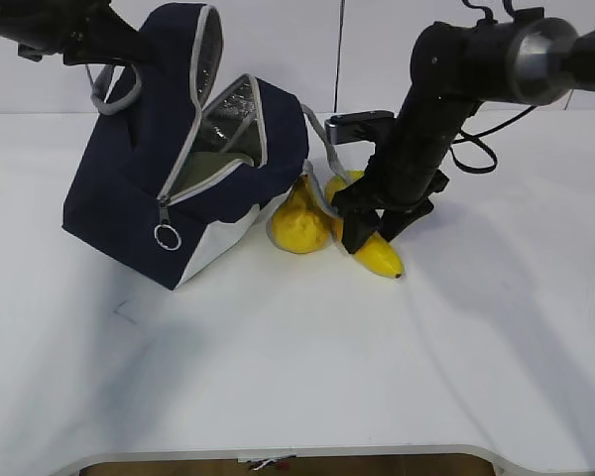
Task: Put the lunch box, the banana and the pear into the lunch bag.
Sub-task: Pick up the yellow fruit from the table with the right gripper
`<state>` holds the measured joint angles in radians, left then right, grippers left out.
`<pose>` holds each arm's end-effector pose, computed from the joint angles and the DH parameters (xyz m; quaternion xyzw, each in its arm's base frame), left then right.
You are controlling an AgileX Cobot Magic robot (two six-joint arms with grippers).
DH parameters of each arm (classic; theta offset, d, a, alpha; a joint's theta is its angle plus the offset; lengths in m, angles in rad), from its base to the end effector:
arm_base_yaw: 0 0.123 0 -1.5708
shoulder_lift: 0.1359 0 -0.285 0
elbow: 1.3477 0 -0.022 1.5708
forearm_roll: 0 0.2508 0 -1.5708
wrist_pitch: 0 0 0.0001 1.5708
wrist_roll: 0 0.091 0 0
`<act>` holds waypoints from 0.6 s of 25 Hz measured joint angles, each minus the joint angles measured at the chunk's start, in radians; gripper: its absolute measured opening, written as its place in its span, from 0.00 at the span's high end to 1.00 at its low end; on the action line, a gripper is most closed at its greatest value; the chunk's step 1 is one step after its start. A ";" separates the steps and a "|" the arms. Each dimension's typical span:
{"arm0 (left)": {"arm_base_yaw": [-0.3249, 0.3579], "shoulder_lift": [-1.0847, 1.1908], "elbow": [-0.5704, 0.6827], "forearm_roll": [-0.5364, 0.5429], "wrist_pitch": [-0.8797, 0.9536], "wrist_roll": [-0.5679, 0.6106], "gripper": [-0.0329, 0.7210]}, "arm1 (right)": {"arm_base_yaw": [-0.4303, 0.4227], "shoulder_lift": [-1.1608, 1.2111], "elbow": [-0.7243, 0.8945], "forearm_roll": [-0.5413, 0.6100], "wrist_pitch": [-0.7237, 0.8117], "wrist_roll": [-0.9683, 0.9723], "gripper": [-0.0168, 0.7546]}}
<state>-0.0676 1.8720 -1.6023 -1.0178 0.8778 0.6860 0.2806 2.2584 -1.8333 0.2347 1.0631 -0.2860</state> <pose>0.4167 -0.0880 0.3106 0.1189 0.8617 -0.3533 0.3443 0.4455 0.1477 0.1667 -0.2305 0.9635 0.1065 0.0845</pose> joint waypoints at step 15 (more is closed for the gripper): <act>0.000 0.000 0.000 0.000 0.008 0.000 0.94 | 0.000 0.008 0.000 0.019 0.043 -0.002 0.58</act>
<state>-0.0676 1.8720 -1.6023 -1.0178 0.8863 0.6860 0.2806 2.2668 -1.8333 0.2540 1.1058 -0.2882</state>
